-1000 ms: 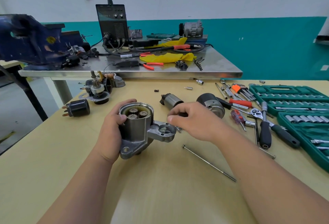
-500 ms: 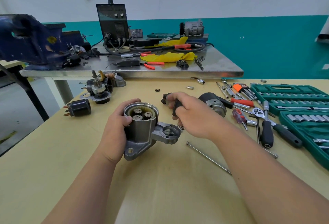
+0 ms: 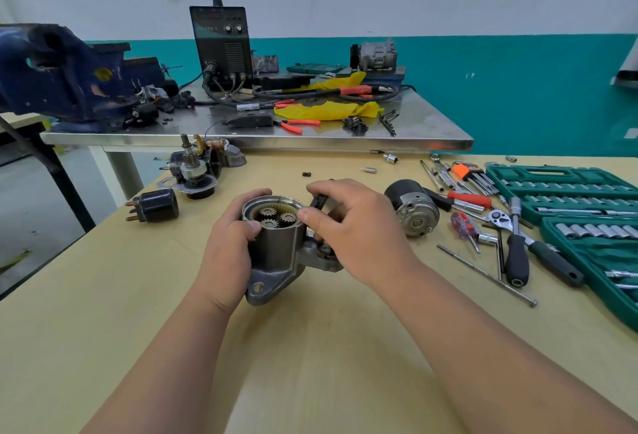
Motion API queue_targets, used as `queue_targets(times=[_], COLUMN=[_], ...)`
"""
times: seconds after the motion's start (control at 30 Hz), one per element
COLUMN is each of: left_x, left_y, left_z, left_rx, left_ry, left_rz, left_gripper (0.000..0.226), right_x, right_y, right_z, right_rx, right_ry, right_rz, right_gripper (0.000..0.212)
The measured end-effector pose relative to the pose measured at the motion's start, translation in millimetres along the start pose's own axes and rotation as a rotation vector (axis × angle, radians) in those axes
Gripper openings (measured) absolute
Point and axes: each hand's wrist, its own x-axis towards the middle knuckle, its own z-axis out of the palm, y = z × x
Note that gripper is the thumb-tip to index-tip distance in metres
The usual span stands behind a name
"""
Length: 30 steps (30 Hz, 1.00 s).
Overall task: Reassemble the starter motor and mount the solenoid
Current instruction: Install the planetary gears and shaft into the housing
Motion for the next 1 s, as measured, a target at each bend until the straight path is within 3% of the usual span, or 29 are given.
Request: queue_targets(times=[0.17, 0.43, 0.57, 0.73, 1.0], left_x=[-1, -2, -4, -5, -7], left_y=[3, 1, -2, -1, 2], left_z=[1, 0, -1, -2, 4], left_rx=[0.019, 0.042, 0.171, 0.288, 0.331], left_ry=[0.005, -0.002, -0.030, -0.046, -0.061], left_rz=[-0.003, 0.020, 0.128, 0.196, 0.233], left_gripper=[0.056, 0.053, 0.047, 0.056, 0.054], right_x=[0, 1, 0, 1, 4], right_y=[2, 5, 7, 2, 6], right_z=[-10, -7, -7, 0, -13], right_rx=[-0.021, 0.097, 0.120, 0.280, 0.240], right_ry=[-0.150, -0.091, -0.093, -0.001, -0.050], right_rz=[-0.013, 0.025, 0.021, 0.023, -0.021], right_gripper=[0.041, 0.027, 0.021, 0.024, 0.022])
